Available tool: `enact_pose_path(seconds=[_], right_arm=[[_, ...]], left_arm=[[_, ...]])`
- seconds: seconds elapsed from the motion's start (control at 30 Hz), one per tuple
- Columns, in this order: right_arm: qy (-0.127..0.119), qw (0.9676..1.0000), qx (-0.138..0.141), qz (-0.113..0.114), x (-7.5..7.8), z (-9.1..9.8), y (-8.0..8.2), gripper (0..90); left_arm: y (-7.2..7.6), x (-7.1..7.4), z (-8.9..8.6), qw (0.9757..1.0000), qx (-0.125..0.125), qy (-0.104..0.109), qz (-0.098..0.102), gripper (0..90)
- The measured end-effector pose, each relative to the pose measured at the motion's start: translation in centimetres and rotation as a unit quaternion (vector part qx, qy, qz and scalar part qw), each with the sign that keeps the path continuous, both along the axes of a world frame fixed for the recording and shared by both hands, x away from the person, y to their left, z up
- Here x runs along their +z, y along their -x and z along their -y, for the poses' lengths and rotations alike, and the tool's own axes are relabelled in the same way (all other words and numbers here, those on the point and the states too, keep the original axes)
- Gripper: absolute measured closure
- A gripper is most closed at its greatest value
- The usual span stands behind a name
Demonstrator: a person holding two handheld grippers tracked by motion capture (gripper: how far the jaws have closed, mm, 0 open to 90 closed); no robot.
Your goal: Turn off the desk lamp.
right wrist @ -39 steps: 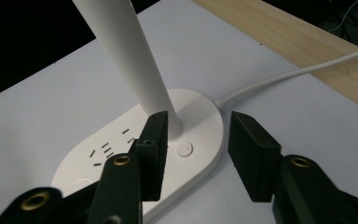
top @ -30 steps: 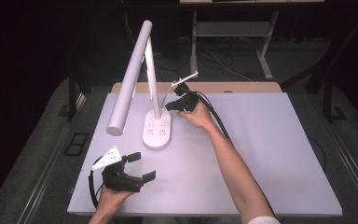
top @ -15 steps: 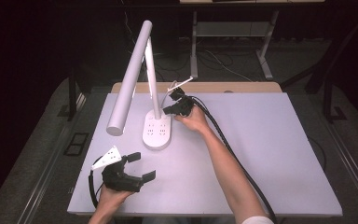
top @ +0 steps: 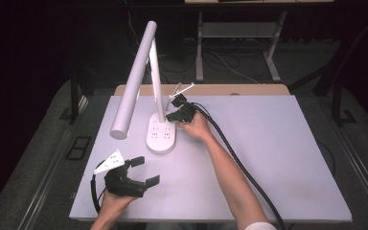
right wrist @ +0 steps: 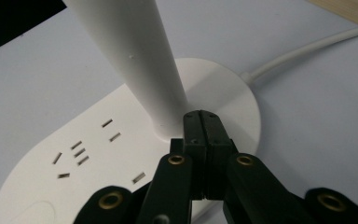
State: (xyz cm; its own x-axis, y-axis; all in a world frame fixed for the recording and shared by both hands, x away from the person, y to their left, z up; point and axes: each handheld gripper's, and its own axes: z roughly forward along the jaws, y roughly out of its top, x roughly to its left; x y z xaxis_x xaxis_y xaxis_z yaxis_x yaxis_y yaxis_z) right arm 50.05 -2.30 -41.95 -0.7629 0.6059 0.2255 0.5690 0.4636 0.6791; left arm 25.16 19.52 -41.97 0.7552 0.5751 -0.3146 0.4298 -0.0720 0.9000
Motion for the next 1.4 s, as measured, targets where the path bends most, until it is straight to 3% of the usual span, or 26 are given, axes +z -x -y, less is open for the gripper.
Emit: enact_pose_path(seconds=[0.27, 0.63, 1.13, 1.3, 1.4], right_arm=[[0.011, 0.9999, 0.002, 0.011, -0.08, -0.16, 0.22, 90.0], [0.015, 0.9999, 0.0, 0.008, 0.06, -0.21, 0.27, 90.0], [0.002, 1.0, -0.009, 0.002, -0.04, 0.2, 0.03, 90.0], [0.024, 0.9995, -0.007, 0.02, 0.1, -0.24, 0.42, 90.0], [0.023, 0.9994, -0.012, 0.022, -0.02, -0.3, 0.5, 90.0]], left_arm=[[0.02, -0.02, 0.09, 1.0, -0.003, 0.0, -0.001, 0.0], [-0.05, -0.07, -0.02, 1.0, -0.001, 0.003, -0.003, 0.0], [-0.06, -0.08, -0.01, 1.0, -0.002, 0.004, -0.004, 0.0], [-0.06, -0.07, -0.03, 1.0, -0.002, 0.006, -0.005, 0.0], [-0.02, -0.04, -0.01, 1.0, -0.001, 0.008, -0.005, 0.0]])
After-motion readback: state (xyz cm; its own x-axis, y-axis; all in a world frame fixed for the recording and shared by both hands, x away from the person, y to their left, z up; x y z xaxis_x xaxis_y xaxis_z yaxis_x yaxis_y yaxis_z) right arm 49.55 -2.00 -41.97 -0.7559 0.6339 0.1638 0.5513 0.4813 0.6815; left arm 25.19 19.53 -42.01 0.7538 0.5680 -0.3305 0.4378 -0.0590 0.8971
